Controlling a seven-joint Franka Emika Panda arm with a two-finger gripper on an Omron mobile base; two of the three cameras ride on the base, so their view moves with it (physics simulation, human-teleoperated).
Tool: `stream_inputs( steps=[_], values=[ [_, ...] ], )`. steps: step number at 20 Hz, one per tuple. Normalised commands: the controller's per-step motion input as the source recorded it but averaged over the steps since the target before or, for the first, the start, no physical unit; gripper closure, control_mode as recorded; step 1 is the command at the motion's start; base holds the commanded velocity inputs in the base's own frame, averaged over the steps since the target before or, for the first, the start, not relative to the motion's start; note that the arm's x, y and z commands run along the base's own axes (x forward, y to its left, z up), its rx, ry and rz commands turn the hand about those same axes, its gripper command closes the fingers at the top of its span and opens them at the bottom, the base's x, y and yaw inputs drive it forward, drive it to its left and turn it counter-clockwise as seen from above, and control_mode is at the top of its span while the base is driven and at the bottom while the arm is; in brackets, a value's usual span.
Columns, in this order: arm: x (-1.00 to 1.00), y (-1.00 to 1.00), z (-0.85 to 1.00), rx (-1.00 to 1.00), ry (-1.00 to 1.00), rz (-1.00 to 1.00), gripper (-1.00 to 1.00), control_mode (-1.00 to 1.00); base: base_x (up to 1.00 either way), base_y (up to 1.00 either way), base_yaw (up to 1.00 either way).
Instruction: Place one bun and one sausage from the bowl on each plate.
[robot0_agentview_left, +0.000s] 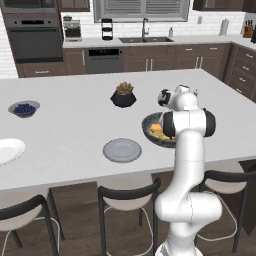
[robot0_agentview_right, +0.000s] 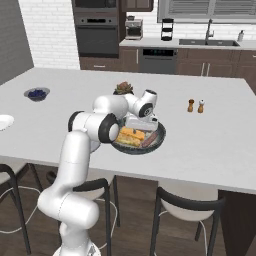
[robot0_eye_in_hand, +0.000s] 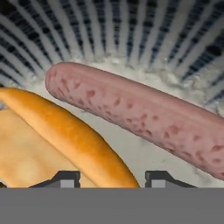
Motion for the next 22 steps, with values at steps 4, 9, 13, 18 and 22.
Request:
stream_inputs(
  steps=[4, 9, 13, 18, 22],
  values=[
    [-0.24, 0.00, 0.06, 0.00, 0.00, 0.00, 1.00, -1.00, 0.00, 0.00, 0.00],
    [-0.34, 0.00, 0.26, 0.01, 0.00, 0.00, 1.00, -1.00, 0.00, 0.00, 0.00],
    [-0.34, 0.00, 0.32, 0.00, 0.00, 0.00, 1.00, -1.00, 0.00, 0.00, 0.00],
    [-0.33, 0.00, 0.35, 0.00, 0.00, -0.05, 1.00, -1.00, 0.00, 0.00, 0.00],
    [-0.63, 0.01, 0.35, 0.00, 0.00, -0.12, 1.00, -1.00, 0.00, 0.00, 0.00]
  ],
)
